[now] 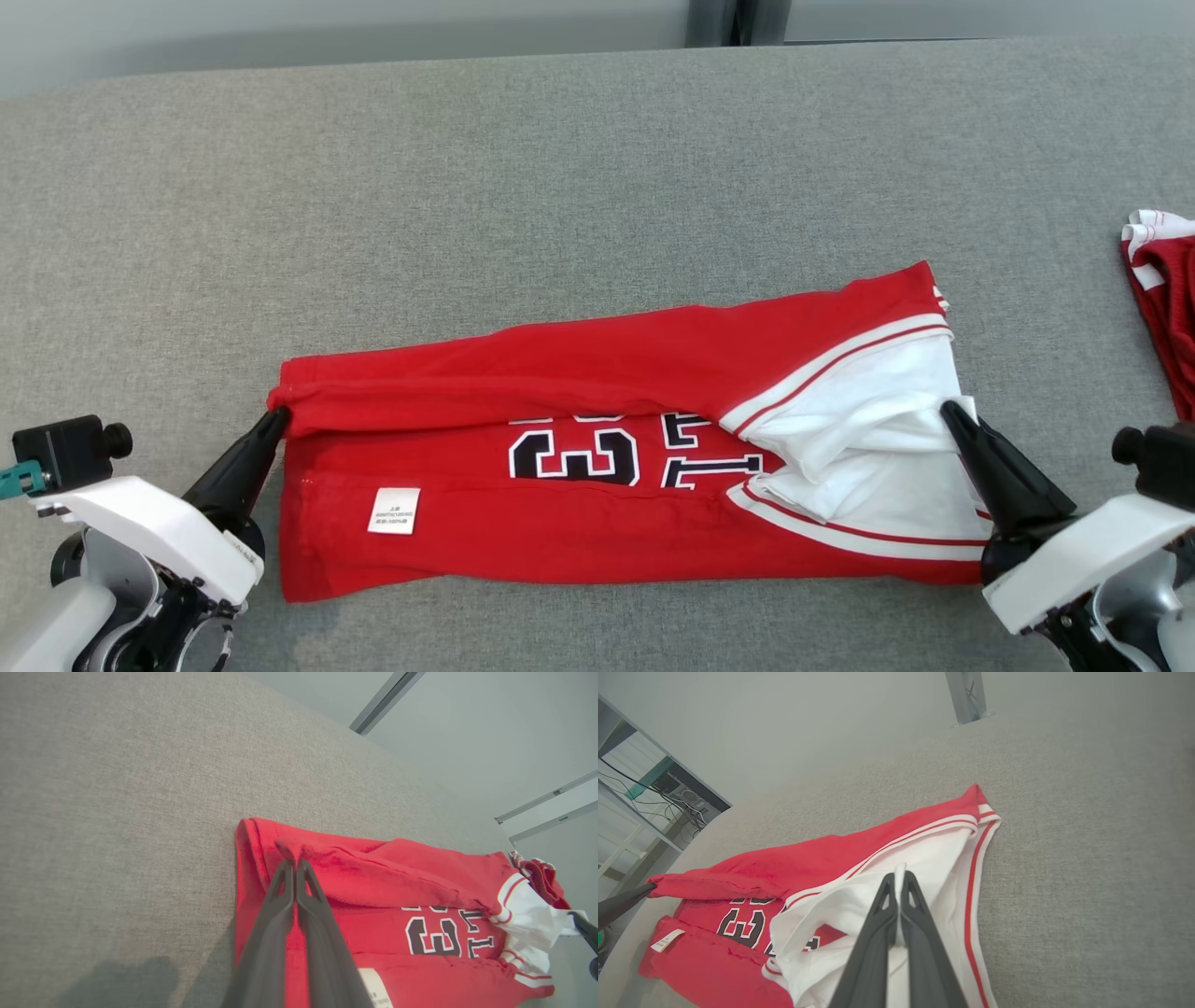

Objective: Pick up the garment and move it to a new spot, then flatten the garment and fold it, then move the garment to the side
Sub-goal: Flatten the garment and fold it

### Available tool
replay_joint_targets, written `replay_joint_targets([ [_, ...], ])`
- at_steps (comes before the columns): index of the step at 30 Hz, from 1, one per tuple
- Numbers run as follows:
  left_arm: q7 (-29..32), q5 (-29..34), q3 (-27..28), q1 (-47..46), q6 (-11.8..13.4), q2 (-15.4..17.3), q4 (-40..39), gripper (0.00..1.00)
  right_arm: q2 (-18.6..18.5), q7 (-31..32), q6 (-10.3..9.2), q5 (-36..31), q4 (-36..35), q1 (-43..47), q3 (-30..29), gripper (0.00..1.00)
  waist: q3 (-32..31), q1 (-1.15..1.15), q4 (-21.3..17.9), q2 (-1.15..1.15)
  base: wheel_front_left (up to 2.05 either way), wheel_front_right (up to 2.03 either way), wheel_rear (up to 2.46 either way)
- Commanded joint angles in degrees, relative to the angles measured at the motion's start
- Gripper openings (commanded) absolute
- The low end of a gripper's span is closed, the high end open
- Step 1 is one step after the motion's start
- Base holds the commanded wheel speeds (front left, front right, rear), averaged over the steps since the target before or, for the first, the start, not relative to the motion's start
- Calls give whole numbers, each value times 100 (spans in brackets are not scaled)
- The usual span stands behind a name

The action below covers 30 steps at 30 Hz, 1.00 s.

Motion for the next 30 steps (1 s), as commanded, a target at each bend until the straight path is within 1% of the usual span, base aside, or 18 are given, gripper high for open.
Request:
replay_joint_targets([
  [1, 1, -82, 46, 106, 55, 50, -74, 0, 145, 108, 0, -108, -183, 184, -228, 0, 0, 0, -5, 0, 0, 0, 0],
  [4, 92, -162, 3, 228, 135, 62, -118, 0, 403, 404, 1, -316, -355, 458, -406, 0, 20, 0, -22, 0, 0, 0, 0],
  [5, 86, -178, -5, 240, 152, 46, -119, 12, 486, 466, 1, -357, -414, 506, -462, 2, 29, 0, -25, 0, 0, 0, 0],
  [6, 49, -181, 14, 240, 186, 27, -101, 95, 545, 499, 0, -408, -453, 549, -509, 47, 38, 0, -27, 0, 0, 0, 0],
  [7, -20, -152, 41, 244, 214, 1, -86, 100, 604, 513, 0, -472, -476, 584, -556, 97, 39, 0, -32, 0, 0, 0, 0],
  [8, -90, -141, 66, 264, 243, -37, -80, 100, 676, 507, 0, -519, -481, 618, -598, 100, 38, 0, -35, 0, 0, 0, 0],
  [10, -416, -64, 193, 300, 345, -86, -69, 100, 801, 318, 0, -642, -564, 599, -701, 100, 31, 0, -48, 0, 0, 0, 0],
  [11, -416, -64, 193, 300, 345, -86, -69, 100, 801, 318, 0, -642, -564, 599, -701, 100, 31, 0, -48, 0, 0, 0, 0],
  [14, -780, 227, 490, 347, 651, -164, -140, 100, 1000, -80, 0, -905, -634, 496, -925, 100, 5, 0, -61, 0, 0, 0, 0],
  [16, -867, 501, 851, 360, 899, -306, -284, 100, 1115, -371, 1, -1093, -648, 422, -1090, 100, -22, 0, -54, 0, 0, 0, 0],
  [18, -885, 1028, 1411, 362, 1078, -496, -567, 100, 1201, -667, 1, -1350, -677, 312, -1254, 100, -41, 0, -26, 0, 0, 0, 0],
  [20, -884, 1689, 1945, 497, 1291, -761, -871, 100, 1266, -899, 1, -1573, -700, 190, -1356, 100, -57, 0, -1, 0, 0, 0, 0],
  [23, -886, 2686, 2478, 647, 1468, -1089, -1290, 100, 1271, -1140, 0, -1919, -661, 5, -1386, 100, -92, 0, 23, 0, 0, 0, 0],
  [26, -888, 3552, 2842, 805, 1538, -1340, -1605, 100, 1235, -1311, 1, -2209, -561, -137, -1374, 100, -146, 0, 50, 0, 0, 0, 0],
  [28, -887, 4008, 2944, 940, 1531, -1479, -1712, 100, 1179, -1375, 0, -2433, -494, -201, -1365, 100, -180, 0, 61, 0, 0, 0, 0],
  [30, -888, 4367, 2980, 1039, 1514, -1537, -1770, 100, 1162, -1441, 1, -2588, -392, -211, -1366, 100, -215, 0, 70, 0, 0, 0, 0],
])
